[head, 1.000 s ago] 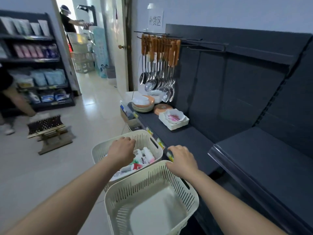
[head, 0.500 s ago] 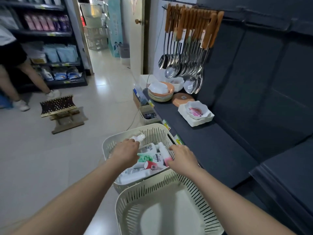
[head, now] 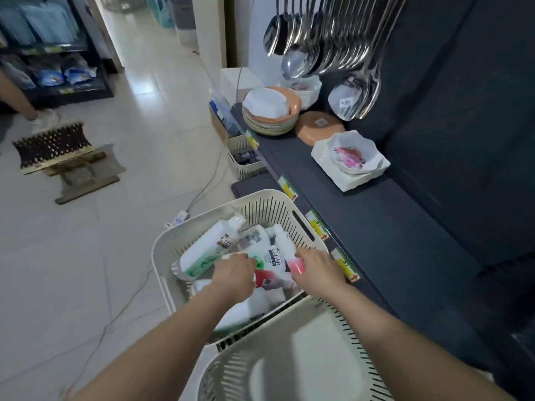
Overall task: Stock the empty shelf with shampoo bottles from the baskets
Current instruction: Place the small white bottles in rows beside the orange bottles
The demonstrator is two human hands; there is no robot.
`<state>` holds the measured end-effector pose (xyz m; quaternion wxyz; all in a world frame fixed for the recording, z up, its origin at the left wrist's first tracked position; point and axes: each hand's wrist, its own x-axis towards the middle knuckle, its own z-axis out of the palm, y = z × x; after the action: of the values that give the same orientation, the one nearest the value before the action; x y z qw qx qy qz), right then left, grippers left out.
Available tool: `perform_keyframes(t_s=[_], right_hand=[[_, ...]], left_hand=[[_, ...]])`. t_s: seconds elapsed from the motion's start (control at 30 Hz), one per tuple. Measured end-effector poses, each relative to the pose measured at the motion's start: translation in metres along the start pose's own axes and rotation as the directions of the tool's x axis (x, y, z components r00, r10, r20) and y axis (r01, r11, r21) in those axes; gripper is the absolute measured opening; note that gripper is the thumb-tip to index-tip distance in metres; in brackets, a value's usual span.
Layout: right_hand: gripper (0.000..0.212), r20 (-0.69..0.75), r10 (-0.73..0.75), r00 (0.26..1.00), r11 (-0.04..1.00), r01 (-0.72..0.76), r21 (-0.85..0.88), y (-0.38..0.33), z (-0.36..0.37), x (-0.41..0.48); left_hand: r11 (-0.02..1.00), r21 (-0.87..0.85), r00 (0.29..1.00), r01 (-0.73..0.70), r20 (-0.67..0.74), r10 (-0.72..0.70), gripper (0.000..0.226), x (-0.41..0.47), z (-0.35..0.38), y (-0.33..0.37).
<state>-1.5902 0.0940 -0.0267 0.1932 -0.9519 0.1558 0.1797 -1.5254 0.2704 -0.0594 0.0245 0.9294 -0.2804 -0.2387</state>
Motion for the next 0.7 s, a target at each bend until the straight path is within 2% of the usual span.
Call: perform_keyframes(t_s=[0.13, 0.27, 0.43, 0.6, 0.7], right_hand=[[0.034, 0.051, 0.087, 0.995, 0.994, -0.090, 0.055, 0.009, 0.016, 0.027], [0.040, 0.113, 0.165, 0.980, 0.984, -0.172, 0.053, 0.015, 0.040, 0.053], [0.041, 0.188, 0.244, 0.951, 0.959, -0.266, 0.099, 0.016, 0.064, 0.087], [0.040, 0.215, 0.347, 0.913, 0.902, -0.388, 0.191, 0.022, 0.081, 0.110], [0.047, 0.168, 0.407, 0.898, 0.886, -0.433, 0.167, 0.019, 0.088, 0.121]], left_hand=[[0.997, -0.081, 0.995, -0.020, 0.097, 0.028, 0.037, 0.032, 0.023, -0.005], [0.996, -0.086, 0.981, -0.032, 0.190, 0.048, 0.048, 0.059, 0.045, -0.012], [0.992, -0.101, 0.975, -0.074, 0.203, 0.093, 0.036, 0.080, 0.064, -0.012], [0.998, -0.022, 0.971, -0.063, 0.228, 0.066, 0.031, 0.093, 0.064, -0.014], [0.992, 0.067, 0.973, -0.103, 0.213, 0.086, 0.032, 0.091, 0.059, -0.017]])
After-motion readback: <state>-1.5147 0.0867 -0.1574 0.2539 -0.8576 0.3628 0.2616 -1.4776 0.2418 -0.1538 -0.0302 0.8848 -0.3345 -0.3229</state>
